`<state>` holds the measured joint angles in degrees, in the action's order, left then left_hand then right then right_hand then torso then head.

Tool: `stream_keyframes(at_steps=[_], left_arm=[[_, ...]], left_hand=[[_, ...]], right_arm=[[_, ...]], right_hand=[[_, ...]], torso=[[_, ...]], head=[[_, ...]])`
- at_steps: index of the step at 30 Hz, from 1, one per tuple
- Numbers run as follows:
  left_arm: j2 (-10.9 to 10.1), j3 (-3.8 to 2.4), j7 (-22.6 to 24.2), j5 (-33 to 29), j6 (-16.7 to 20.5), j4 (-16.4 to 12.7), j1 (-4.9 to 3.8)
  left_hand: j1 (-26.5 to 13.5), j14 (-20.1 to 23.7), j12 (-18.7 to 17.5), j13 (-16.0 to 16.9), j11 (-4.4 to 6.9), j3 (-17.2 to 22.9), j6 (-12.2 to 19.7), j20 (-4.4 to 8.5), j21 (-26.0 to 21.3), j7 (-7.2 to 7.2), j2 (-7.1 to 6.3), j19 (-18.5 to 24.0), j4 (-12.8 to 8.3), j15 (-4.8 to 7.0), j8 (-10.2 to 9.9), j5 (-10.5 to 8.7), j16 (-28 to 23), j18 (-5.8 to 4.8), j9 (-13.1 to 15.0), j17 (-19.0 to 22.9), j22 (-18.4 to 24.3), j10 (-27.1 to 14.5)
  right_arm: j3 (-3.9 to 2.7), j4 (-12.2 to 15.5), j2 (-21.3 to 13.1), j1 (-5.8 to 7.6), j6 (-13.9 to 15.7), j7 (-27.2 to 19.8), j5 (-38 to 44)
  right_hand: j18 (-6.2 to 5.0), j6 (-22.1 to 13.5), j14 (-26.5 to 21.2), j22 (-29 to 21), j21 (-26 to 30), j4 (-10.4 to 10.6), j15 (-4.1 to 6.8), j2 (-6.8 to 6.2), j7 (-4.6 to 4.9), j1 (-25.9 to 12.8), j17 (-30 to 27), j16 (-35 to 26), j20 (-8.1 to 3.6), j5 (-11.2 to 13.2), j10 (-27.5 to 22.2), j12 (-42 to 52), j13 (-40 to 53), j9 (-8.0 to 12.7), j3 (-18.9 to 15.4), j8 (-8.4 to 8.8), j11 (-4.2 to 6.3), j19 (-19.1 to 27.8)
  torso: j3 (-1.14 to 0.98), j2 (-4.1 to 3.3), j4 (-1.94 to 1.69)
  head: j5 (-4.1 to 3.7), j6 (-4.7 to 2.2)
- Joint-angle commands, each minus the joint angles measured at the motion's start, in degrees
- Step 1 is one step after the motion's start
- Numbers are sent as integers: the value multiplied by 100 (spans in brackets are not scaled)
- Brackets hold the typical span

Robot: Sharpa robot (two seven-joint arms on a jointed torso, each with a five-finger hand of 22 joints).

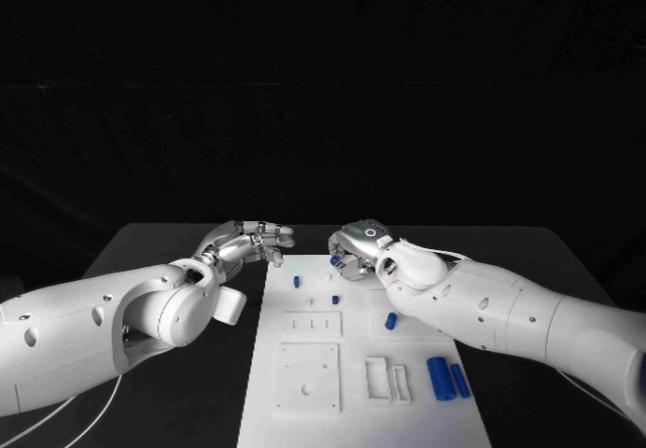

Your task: Assemble the parts on the task board

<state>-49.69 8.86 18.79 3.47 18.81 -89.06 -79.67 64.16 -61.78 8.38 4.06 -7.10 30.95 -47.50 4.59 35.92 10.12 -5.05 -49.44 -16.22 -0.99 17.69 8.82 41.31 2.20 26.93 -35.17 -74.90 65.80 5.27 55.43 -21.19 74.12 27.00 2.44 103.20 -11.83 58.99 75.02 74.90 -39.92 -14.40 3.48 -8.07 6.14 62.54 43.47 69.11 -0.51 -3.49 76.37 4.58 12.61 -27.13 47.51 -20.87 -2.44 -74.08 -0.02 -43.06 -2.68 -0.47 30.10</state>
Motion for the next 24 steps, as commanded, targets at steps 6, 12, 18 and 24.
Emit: stream_keyframes(at_steps=[6, 12, 18, 24], left_arm=[[-13, -6, 31, 0, 11, -25, -23], [-18, -6, 32, 1, 12, -32, -55], [-8, -6, 30, 1, 15, -28, -70], [4, -6, 26, 1, 11, -17, -70]], left_hand=[[3, 39, -25, 2, -18, 12, 30, -2, 36, 9, -2, 27, -8, -15, -18, 36, 28, 137, 4, 11, -114, -41], [2, 39, -26, 2, -18, 12, 29, -2, 39, 8, -3, 28, -7, -15, -18, 36, 32, 137, 4, 12, -114, -41], [2, 39, -26, 3, -17, 13, 29, -2, 42, 8, -4, 28, -8, -15, -18, 37, 36, 138, 5, 13, -114, -40], [2, 39, -26, 3, -17, 15, 29, -2, 45, 7, -4, 29, -8, -14, -18, 37, 38, 138, 6, 14, -114, -40]], right_arm=[[-2, -93, 45, -5, -138, 89, 168], [-2, -126, 66, -5, -191, 111, 170], [-1, -181, 104, -10, -180, 111, 150], [-1, -160, 104, -10, -207, 125, 129]], right_hand=[[-317, 33, 1, 126, -28, 14, 37, 2, 5, 60, -7, 36, -14, 8, 42, -16, 11, -103, 33, -29, -15, 7], [-317, 33, -1, 125, -31, 20, 37, -5, 6, 61, -8, 38, -14, 12, 42, -19, 14, -105, 41, -27, -15, 9], [-317, 30, -3, 123, -34, 31, 36, -14, 8, 55, -10, 41, -13, 5, 40, -24, 17, -107, 47, -22, -17, 13], [-317, 28, -5, 122, -35, 36, 35, -19, 8, 52, -11, 42, -12, 3, 39, -27, 18, -108, 49, -19, -17, 15]], torso=[[5, -7, 1], [10, -22, 1], [15, -34, -3], [16, -37, -3]], head=[[-2, -11], [-6, -11], [-27, 3], [-17, 10]])
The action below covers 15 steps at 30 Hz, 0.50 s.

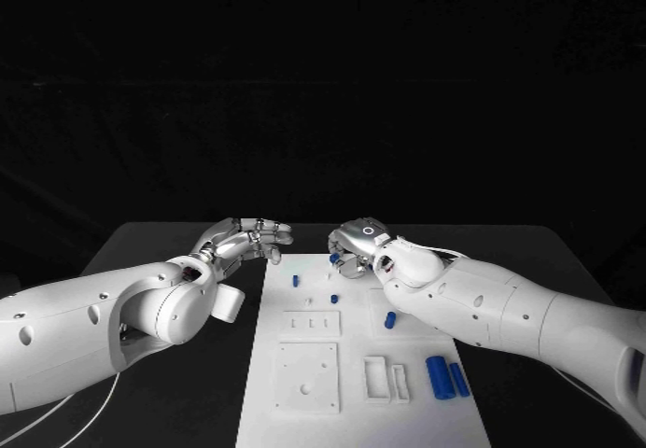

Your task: Assemble the parts on the task board

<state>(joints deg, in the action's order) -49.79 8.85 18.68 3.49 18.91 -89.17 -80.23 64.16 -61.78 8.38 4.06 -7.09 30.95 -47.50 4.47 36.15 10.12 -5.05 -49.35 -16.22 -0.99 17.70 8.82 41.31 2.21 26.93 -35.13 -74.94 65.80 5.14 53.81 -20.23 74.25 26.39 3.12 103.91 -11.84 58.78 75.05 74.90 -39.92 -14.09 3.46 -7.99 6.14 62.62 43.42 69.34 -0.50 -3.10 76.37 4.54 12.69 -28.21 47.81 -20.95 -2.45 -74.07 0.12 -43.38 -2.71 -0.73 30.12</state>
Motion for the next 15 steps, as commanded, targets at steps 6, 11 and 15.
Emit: stream_keyframes(at_steps=[6, 11, 15], left_arm=[[31, -6, 33, -1, -2, 10, -14], [39, -6, 33, -1, -5, 22, -14], [31, -6, 27, -1, -4, 19, -15]], left_hand=[[2, 40, -26, 3, -18, 16, 29, 10, 25, 7, -3, 21, -7, -14, -18, 38, 42, 137, 7, 10, -109, -39], [1, 41, -27, 3, -18, 17, 29, 10, 27, 7, -2, 21, -7, -14, -19, 38, 44, 137, 7, 12, -109, -40], [1, 41, -27, 3, -18, 17, 29, 10, 28, 7, -2, 22, -7, -14, -19, 38, 46, 138, 8, 12, -109, -40]], right_arm=[[12, 23, 13, -23, -229, 67, 57], [12, 66, -7, -23, -286, 80, 57], [12, 91, -17, -23, -292, 83, 57]], right_hand=[[-316, 47, -10, 122, -37, 10, 37, -33, 9, 42, -8, 21, -13, -44, 37, -26, 12, -2, 21, -8, -18, 17], [-316, 47, -11, 121, -40, 12, 36, -36, 9, 41, -9, 22, -13, -58, 37, -29, 15, -4, 23, -6, -18, 19], [-316, 47, -12, 121, -42, 13, 36, -36, 9, 39, -10, 24, -14, -69, 37, -30, 17, -5, 23, -5, -18, 20]], torso=[[3, -10, 5], [6, -6, 2], [3, -9, 14]], head=[[20, 19], [18, 26], [29, 30]])
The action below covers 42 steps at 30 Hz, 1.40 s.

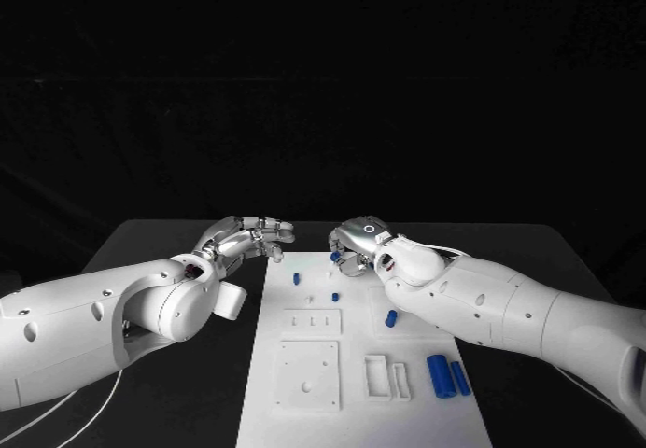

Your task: Assemble the parts on the task board

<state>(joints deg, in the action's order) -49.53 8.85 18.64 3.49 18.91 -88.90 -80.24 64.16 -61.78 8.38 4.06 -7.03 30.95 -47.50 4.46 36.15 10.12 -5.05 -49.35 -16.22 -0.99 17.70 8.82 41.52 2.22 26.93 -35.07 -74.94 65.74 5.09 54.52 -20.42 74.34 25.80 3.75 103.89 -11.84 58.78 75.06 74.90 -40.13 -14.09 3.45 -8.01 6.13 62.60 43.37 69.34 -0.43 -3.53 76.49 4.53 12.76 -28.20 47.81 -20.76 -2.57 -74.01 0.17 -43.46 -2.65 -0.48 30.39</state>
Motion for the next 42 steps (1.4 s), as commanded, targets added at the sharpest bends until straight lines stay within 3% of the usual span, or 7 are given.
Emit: stream_keyframes(at_steps=[1, 14, 19, 22, 29, 36, 42], left_arm=[[5, -6, 30, -2, -6, -7, -14], [-6, -6, 29, -7, 11, 78, -18], [4, -6, 29, -7, 10, 97, -24], [8, -6, 23, -7, 13, 106, -26], [20, -6, 15, -7, 4, 121, -35], [22, -6, -20, -3, 20, 165, -39], [32, -6, -18, 14, 10, 181, -40]], left_hand=[[1, 42, -28, 3, -25, 17, 30, 11, 29, 7, -2, 22, -7, -14, -19, 38, 24, 138, 8, 7, -110, -35], [-1, 44, -30, 3, -26, 18, 31, 11, 33, 8, -5, 24, -8, -15, -21, 38, 30, 138, 8, 10, -109, -37], [-3, 45, -31, 2, -26, 18, 32, 10, 35, 9, -8, 25, -7, -15, -21, 37, 32, 138, 9, 12, -108, -40], [-4, 45, -32, 2, -27, 18, 33, 10, 36, 9, -8, 26, -7, -15, -22, 37, 33, 139, 9, 12, -108, -40], [-4, 48, -33, 2, -27, 18, 34, 10, 38, 10, -11, 27, -8, -16, -23, 37, 34, 139, 9, 14, -107, -42], [1, 52, -37, 1, -29, 21, 41, 10, 41, 12, -19, 31, -12, -17, -27, 36, 38, 140, 9, 18, -106, -48], [18, 63, -44, 0, -33, 33, 60, 8, 46, 18, -23, 40, -17, -21, -39, 37, 43, 143, 8, 26, -103, -61]], right_arm=[[18, 29, -2, -31, -229, 22, 59], [18, 58, 12, -31, -59, 137, 50], [18, 34, 29, -31, -132, 178, 15], [17, 29, 41, -31, -156, 194, -11], [17, -7, 56, -31, -147, 237, -125], [17, -18, 75, -31, -110, 213, -206], [17, -23, 78, -31, -80, 191, -225]], right_hand=[[-316, 48, -14, 121, -21, 14, 37, -34, 10, 40, -5, 24, -20, -28, 25, -29, 11, -6, 23, -24, -6, 14], [-316, 36, -23, 117, -27, 8, 33, -61, 14, 38, -13, 27, -20, -75, 12, -43, 18, -12, 24, -9, -10, 27], [-316, -23, -48, 104, -12, 23, 14, -117, 39, 42, -37, 4, -13, -52, -49, -71, 16, -6, 42, 35, -31, 59], [-316, -85, -51, 97, -6, -16, -9, -160, 66, 67, -49, -1, -18, -55, -128, -89, 6, 4, 22, 77, -56, 65], [-316, -301, -41, 85, 10, -120, -117, -252, 162, 68, -80, 5, -14, -189, -441, -104, -62, 51, -144, 218, -163, 77], [-316, -606, -50, 48, 64, -65, -263, -334, 306, 101, -113, 16, -3, -284, -927, -101, -251, 164, -197, 405, -315, 83], [-303, -755, -68, -32, 172, -55, -345, -418, 374, 178, -139, 31, 66, -389, -1184, -88, -412, 227, -202, 480, -399, 89]], torso=[[-3, -3, 8], [-7, -11, 12], [6, -13, 4], [-6, -16, 7], [10, -17, 9], [1, -17, 4], [15, -22, -2]], head=[[8, 6], [43, -16], [39, -17], [56, -27], [47, -24], [39, -23], [26, -15]])
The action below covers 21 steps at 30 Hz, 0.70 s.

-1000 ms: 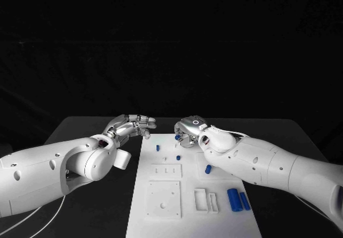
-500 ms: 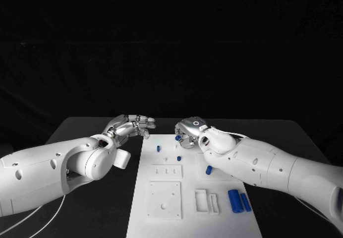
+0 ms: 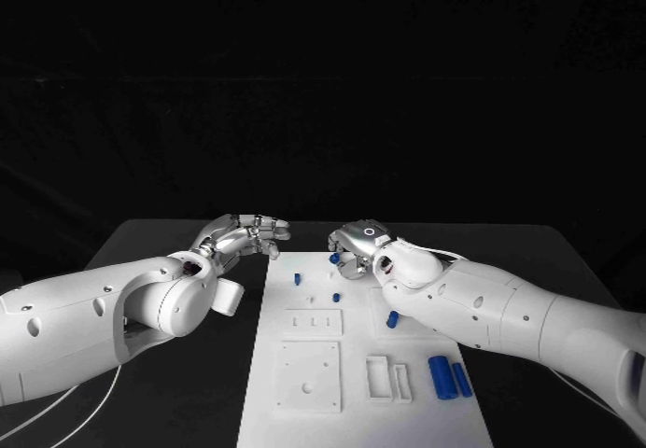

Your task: Assemble the parts on the task board

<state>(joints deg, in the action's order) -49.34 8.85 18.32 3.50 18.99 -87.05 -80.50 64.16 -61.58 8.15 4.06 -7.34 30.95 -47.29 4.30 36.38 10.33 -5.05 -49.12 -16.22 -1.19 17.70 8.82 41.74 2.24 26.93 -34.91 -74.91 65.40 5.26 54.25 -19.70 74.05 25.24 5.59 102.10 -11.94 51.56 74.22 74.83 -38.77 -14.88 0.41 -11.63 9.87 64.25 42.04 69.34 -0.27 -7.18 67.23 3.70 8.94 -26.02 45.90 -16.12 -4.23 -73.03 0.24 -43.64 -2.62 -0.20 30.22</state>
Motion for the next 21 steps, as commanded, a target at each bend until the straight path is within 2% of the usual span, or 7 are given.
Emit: stream_keyframes(at_steps=[1, 12, 21], left_arm=[[12, -6, 7, 15, 5, -4, -13], [11, -6, -5, 23, 7, 11, -15], [15, -6, -8, 23, 1, 32, -15]], left_hand=[[19, 44, -22, 0, -2, 33, 39, 23, 23, -2, -23, 18, -17, -1, -39, 37, 21, 141, 8, 10, -106, -28], [84, 55, -27, 1, -5, 64, 48, 19, 35, 2, -34, 33, -29, -4, -45, 55, 36, 146, 12, 23, -104, -36], [87, 57, -27, 2, -6, 66, 48, 18, 38, 4, -36, 34, -26, -5, -45, 56, 39, 145, 13, 26, -103, -36]], right_arm=[[0, 13, 1, -2, -20, 2, -47], [0, 143, -43, -2, 29, -8, -81], [0, 189, -51, -2, 149, 3, -104]], right_hand=[[-296, -36, 14, -40, 51, 26, -44, -63, 3, 19, -11, 34, 58, -31, -262, -1, -47, 13, -18, 16, -234, -16], [-306, 74, 10, -95, 112, 32, -1, -7, -41, 51, -43, 58, 85, -69, -90, 62, -105, 12, -37, -59, -189, -67], [-306, 134, 10, -109, 133, 42, 34, 36, -69, 58, -61, 68, 81, -70, 9, 74, -123, 13, -6, -93, -155, -85]], torso=[[7, -5, -2], [12, -7, -4], [5, -7, 5]], head=[[1, 5], [9, 8], [41, 10]])
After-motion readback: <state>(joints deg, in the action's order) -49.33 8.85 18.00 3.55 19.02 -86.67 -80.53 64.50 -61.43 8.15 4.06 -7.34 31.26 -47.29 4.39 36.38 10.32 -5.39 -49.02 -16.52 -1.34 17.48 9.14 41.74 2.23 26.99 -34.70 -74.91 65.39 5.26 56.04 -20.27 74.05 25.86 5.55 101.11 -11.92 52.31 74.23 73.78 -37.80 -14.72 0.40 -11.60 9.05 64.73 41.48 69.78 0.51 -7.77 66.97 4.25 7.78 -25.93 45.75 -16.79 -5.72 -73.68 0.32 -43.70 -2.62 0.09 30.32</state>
